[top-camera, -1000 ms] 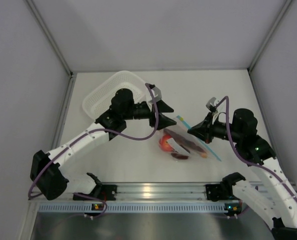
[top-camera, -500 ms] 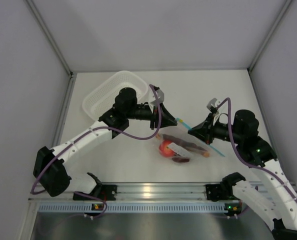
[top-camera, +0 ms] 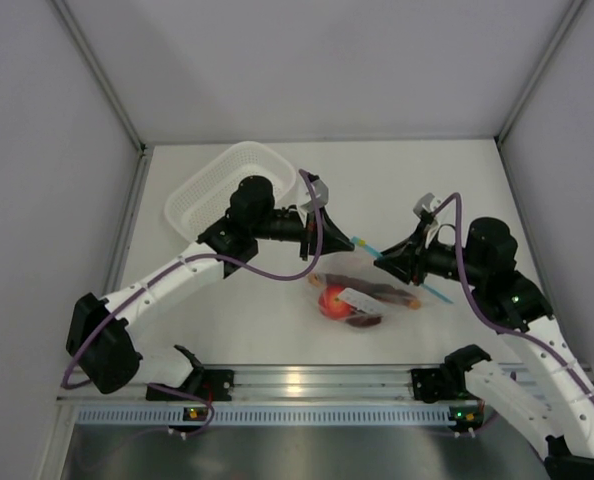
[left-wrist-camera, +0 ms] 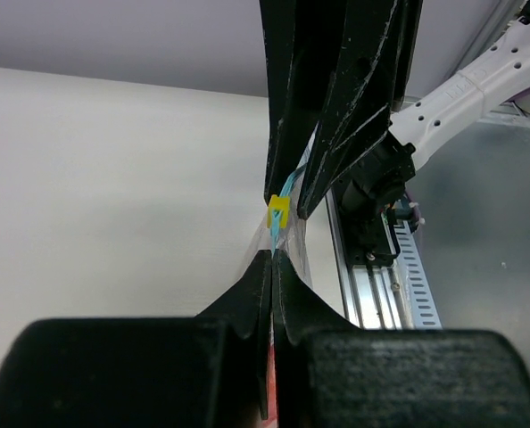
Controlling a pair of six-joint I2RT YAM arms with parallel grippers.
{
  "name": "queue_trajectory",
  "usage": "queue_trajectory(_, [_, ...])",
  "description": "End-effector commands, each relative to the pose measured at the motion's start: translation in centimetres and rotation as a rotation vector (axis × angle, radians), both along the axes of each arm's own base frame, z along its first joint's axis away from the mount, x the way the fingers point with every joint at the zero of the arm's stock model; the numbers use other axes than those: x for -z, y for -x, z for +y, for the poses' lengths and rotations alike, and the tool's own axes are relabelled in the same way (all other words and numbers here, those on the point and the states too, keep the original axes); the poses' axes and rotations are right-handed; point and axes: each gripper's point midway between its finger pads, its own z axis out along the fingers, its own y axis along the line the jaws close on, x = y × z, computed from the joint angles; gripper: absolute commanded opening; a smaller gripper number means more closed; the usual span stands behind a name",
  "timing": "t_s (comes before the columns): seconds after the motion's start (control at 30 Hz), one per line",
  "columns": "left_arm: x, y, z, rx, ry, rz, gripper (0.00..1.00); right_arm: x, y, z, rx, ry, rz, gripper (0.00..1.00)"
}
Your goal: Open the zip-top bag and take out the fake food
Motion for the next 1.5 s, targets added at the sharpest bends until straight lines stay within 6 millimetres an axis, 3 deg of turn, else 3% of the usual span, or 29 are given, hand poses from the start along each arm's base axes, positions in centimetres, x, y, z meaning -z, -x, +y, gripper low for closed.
queue_trajectory(0.0, [-2.6, 0.9, 0.6, 0.016, 0.068, -0.071, 0.00, -4.6, -0.3, 1.1, -0.054, -0.067, -0.130, 0.26])
queue_trajectory(0.23, [-3.1, 1.2, 1.0, 0.005, 0.077, -0.072, 0.00, -8.3, -0.5, 3.4, -0.184, -0.141, -0.159, 0.34])
queue_trajectory(0.37, [-3.5, 1.4, 1.2, 0.001, 0.085, -0.075, 0.00, -9.1, -0.2, 4.9, -0.261, -0.155, -0.154, 0.35])
queue_trajectory(0.6, [-3.8, 1.5, 1.3, -0.001, 0.091, -0.081, 0.00, -8.5, 0.8, 7.0, -0.361, -0.132, -0.171, 0.33])
queue_trajectory(0.73, [-3.8, 1.5, 1.5, -0.008, 0.087, -0.086, 0.00, -7.8, 0.5, 7.1, -0.347, -0.117, -0.174, 0.18])
queue_trajectory(0.93, [-3.8, 1.7, 1.8, -0.010, 0.078, -0.096, 0.00, -7.6, -0.2, 6.5, -0.283, -0.096, -0.203, 0.22])
queue_trajectory(1.47, [-4.2, 1.9, 2.1, -0.019, 0.077, -0.101, 0.00, -6.8, -0.6, 5.8, -0.228, -0.069, -0.216, 0.21])
